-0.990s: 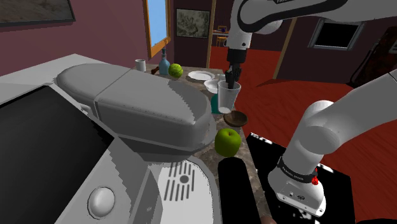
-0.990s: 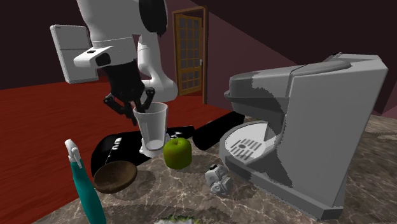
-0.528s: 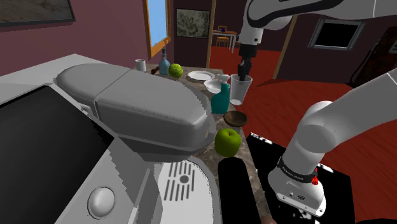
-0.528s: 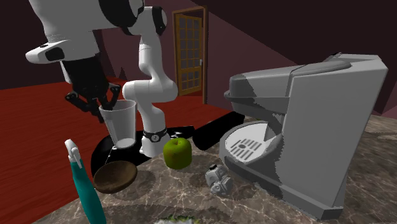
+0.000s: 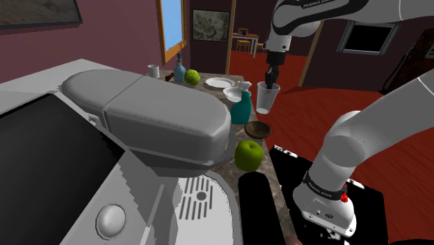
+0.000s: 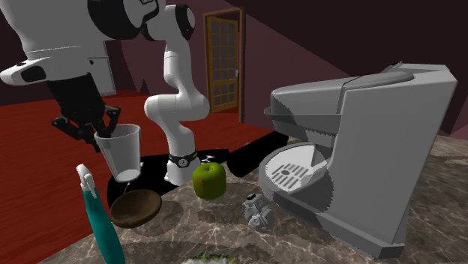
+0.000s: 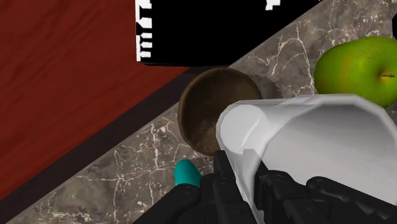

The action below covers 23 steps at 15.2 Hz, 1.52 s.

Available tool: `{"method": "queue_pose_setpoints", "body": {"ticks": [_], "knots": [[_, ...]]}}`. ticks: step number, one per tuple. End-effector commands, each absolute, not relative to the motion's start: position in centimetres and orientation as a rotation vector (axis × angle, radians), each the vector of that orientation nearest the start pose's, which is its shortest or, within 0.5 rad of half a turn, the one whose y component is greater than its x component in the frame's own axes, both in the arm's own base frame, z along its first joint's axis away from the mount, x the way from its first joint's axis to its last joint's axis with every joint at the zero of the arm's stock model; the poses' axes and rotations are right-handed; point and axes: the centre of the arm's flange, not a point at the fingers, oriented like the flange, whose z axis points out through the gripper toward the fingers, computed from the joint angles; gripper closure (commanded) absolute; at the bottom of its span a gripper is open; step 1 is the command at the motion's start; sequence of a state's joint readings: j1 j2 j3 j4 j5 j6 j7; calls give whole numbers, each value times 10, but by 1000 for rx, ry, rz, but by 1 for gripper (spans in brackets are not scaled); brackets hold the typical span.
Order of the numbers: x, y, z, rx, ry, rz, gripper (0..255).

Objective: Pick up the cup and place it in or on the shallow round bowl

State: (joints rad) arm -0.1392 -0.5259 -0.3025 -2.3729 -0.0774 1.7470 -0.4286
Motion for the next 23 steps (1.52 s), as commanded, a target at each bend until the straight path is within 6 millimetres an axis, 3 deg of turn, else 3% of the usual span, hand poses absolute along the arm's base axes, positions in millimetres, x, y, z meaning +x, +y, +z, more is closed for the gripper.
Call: {"method": "queue_pose_setpoints", "body": {"ticks": [1,15,23], "knots": [[341,-180,487,-3023,-80,117,255],[341,-180,413,-3023,-80,117,255],[341,-180,412,-3023,-80,117,255]]}}
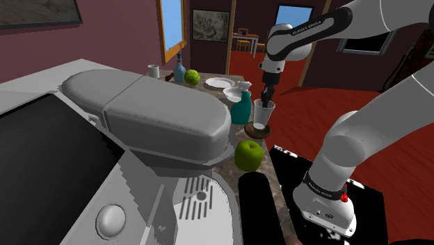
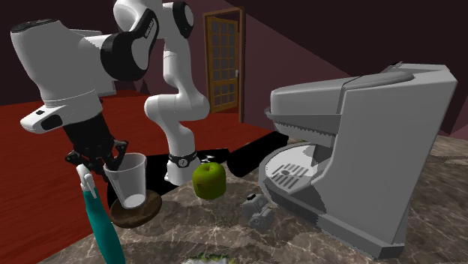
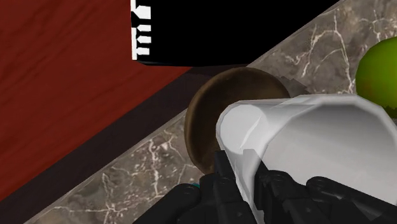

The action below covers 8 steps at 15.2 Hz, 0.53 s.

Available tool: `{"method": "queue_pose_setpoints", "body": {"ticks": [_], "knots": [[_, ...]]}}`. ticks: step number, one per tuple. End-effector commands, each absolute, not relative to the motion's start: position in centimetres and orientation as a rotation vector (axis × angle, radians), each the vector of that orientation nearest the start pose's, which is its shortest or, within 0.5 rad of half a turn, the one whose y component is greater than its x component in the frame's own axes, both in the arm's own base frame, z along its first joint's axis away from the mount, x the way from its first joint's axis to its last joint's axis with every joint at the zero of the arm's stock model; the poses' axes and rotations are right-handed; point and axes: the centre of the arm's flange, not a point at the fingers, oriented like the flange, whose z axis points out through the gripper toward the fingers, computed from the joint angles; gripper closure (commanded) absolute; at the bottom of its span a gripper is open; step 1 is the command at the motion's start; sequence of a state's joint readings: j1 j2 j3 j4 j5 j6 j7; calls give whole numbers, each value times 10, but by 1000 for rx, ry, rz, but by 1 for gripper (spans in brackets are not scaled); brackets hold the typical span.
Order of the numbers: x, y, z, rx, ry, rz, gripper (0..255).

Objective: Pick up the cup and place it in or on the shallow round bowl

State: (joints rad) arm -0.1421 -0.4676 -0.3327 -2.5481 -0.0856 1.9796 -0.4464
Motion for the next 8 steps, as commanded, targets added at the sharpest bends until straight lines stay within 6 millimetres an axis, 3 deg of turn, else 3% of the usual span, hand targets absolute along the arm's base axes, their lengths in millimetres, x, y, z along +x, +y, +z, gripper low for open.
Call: {"method": "queue_pose_setpoints", "body": {"ticks": [1,6,8], "knots": [[341,-180,412,-3023,-80,117,0],[341,-180,412,-3023,-80,117,0],[343,-183,438,-3023,-80,117,0]]}}
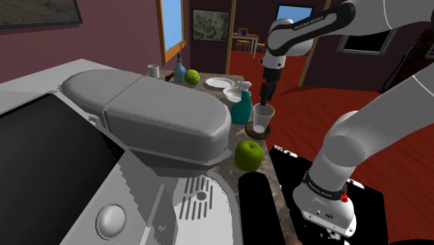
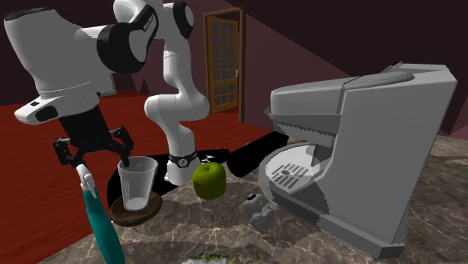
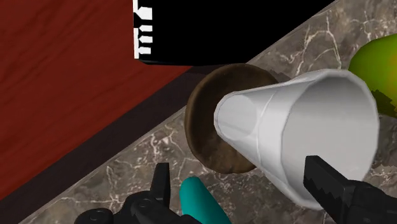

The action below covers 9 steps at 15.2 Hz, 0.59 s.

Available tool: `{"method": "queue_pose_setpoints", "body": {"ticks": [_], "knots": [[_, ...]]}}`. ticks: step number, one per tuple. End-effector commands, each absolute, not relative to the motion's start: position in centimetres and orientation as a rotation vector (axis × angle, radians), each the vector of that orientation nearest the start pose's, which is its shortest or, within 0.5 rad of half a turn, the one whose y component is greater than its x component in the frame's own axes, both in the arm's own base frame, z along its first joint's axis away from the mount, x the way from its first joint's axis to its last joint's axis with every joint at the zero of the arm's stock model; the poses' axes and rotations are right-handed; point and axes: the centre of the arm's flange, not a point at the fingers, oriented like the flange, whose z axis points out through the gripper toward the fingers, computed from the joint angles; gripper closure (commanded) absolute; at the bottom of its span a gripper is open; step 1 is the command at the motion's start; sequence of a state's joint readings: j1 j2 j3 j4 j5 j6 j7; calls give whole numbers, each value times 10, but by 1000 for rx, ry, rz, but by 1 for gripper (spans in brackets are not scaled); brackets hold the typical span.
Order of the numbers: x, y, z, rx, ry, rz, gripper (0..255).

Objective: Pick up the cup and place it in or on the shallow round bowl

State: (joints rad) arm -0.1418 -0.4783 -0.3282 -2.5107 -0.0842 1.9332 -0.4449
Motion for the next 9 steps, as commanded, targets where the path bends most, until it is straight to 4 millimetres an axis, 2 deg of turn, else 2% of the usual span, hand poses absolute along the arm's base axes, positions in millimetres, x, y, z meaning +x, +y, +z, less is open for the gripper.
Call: {"method": "queue_pose_setpoints", "body": {"ticks": [1,2,9], "knots": [[344,-185,451,-3023,-80,117,0],[345,-186,461,-3023,-80,117,0],[345,-186,461,-3023,-80,117,0]]}}
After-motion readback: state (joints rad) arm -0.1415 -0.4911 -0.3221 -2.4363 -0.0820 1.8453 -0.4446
